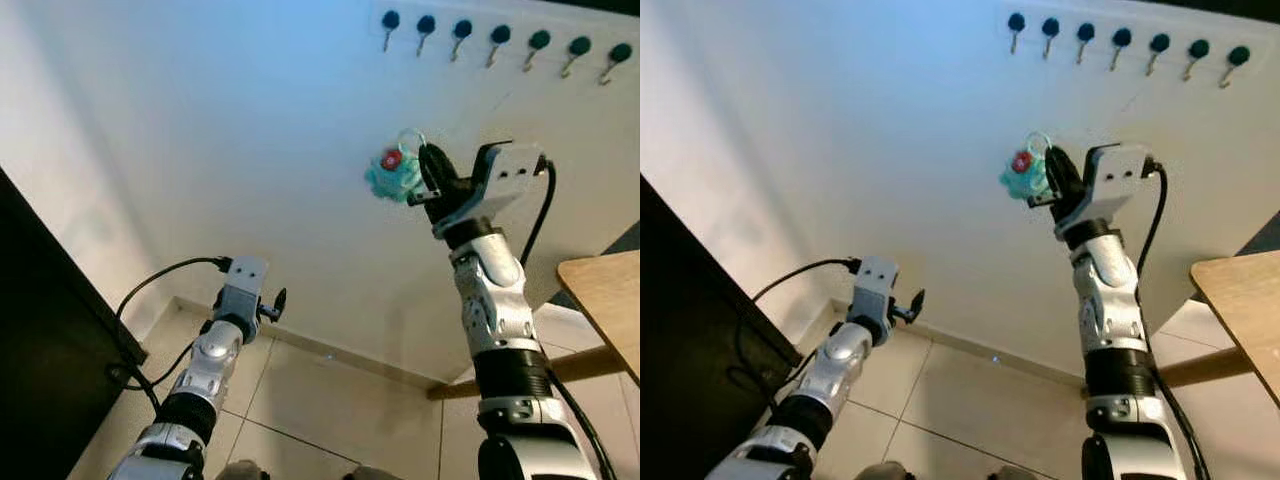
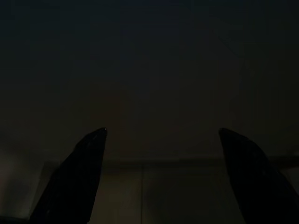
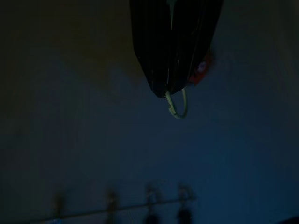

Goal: Hang keys on a hook

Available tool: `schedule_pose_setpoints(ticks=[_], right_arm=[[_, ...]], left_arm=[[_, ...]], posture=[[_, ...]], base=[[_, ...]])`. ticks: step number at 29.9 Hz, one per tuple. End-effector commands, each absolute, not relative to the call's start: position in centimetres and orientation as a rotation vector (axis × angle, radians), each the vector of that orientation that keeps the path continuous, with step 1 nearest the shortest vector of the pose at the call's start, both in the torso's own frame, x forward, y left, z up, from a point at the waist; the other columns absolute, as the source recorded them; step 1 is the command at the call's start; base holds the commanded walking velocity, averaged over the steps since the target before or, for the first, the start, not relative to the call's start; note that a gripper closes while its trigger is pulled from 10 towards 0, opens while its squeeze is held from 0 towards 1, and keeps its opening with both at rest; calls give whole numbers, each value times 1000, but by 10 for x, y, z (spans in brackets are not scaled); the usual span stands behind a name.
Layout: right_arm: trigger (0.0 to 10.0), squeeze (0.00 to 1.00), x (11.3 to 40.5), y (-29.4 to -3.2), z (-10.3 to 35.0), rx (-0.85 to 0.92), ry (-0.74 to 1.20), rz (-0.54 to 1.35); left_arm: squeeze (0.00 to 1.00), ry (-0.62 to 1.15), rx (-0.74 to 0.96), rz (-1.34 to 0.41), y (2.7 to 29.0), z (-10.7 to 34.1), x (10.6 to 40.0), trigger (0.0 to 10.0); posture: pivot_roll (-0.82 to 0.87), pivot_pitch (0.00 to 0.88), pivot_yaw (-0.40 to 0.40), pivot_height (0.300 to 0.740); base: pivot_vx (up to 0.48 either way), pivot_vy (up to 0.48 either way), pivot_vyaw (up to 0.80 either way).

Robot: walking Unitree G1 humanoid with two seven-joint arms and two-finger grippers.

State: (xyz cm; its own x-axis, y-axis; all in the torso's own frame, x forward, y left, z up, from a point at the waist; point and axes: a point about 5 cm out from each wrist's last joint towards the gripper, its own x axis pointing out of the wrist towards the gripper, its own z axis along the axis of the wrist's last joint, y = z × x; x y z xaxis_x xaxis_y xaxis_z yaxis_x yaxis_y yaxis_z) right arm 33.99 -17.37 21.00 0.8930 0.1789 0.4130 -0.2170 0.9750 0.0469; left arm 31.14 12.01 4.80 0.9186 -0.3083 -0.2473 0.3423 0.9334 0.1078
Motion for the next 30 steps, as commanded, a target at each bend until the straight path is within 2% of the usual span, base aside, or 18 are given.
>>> schedule_pose_setpoints(ticks=[1,14,26,30], right_arm=[[10000,0,338,-177,217,113,-442,196],[10000,0,339,-172,252,139,-530,227],[10000,0,362,-176,261,342,-504,230],[10000,0,374,-172,264,387,-477,256]], left_arm=[[0,216,163,-359,118,52,312,10000],[0,105,172,-407,110,84,320,10000],[0,107,198,-425,107,87,316,10000],[0,31,192,-434,103,101,318,10000]], posture=[[42,37,-23,740],[38,29,-23,740],[45,38,-24,740],[49,46,-28,740]], base=[[0,0,0],[0,0,0],[0,0,0],[0,0,0]])
